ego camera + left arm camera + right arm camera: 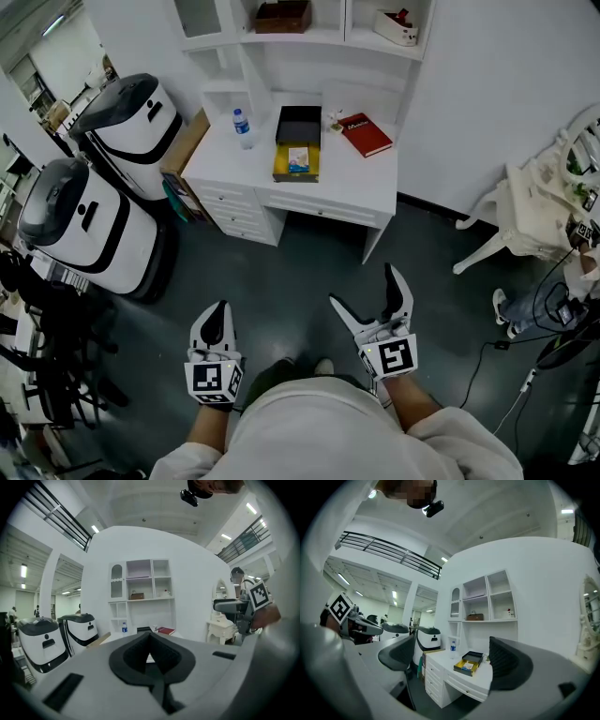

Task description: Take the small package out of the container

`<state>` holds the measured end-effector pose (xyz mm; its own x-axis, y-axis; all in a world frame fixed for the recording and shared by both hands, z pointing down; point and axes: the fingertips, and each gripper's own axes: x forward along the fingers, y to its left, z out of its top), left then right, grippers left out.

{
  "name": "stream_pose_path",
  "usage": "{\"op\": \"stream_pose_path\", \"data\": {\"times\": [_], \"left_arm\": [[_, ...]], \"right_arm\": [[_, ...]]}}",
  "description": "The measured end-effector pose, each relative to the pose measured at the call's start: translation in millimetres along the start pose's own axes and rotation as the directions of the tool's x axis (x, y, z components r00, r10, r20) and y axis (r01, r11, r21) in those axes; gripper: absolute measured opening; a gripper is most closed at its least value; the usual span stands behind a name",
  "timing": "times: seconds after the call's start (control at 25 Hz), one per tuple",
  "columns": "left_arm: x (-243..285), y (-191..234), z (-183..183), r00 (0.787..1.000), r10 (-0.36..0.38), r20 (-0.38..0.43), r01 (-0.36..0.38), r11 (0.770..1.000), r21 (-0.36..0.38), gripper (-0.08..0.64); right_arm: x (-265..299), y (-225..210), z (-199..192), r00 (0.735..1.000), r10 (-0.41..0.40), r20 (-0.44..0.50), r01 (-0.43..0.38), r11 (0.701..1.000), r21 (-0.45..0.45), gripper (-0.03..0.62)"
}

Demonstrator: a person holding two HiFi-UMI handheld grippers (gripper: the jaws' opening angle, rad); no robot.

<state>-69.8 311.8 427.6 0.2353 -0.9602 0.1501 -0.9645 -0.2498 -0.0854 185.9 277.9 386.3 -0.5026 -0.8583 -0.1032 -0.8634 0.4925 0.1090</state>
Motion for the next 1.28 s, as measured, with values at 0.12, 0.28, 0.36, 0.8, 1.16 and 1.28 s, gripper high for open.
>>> {"op": "stream_pose_path", "data": {"times": [0.12, 0.28, 0.36, 0.8, 1.16, 1.28], "left_arm": [[0, 0, -11, 1.000, 0.017, -0.024, -0.017, 1.000, 0.000, 0.008], [7, 10, -24, 0.998, 0.038, -0.046, -0.039, 0.999, -0.022, 0.007], [19, 13, -28, 0.998, 0.038, -0.045, -0.039, 0.999, -0.033, 0.008], [113, 64, -34, 0.999, 0.001, -0.046, -0.005, 0.998, -0.069, 0.008], [225, 139, -11, 0.997, -0.067, -0.040, 0.064, 0.995, -0.081, 0.008], [255, 167, -6, 0.995, -0.093, -0.041, 0.090, 0.993, -0.078, 0.008]], "right_arm": [[-1, -9, -4, 1.000, -0.009, 0.001, 0.009, 1.000, 0.006, 0.471], [10, -12, -8, 1.000, 0.005, 0.004, -0.005, 1.000, -0.003, 0.470], [21, -16, -11, 1.000, 0.005, 0.005, -0.005, 1.000, -0.008, 0.469], [110, -38, -21, 0.999, -0.029, -0.014, 0.029, 0.998, -0.050, 0.469], [225, -70, -18, 0.992, -0.121, -0.038, 0.117, 0.990, -0.079, 0.468], [262, -78, -18, 0.985, -0.167, -0.043, 0.163, 0.983, -0.080, 0.468]]}}
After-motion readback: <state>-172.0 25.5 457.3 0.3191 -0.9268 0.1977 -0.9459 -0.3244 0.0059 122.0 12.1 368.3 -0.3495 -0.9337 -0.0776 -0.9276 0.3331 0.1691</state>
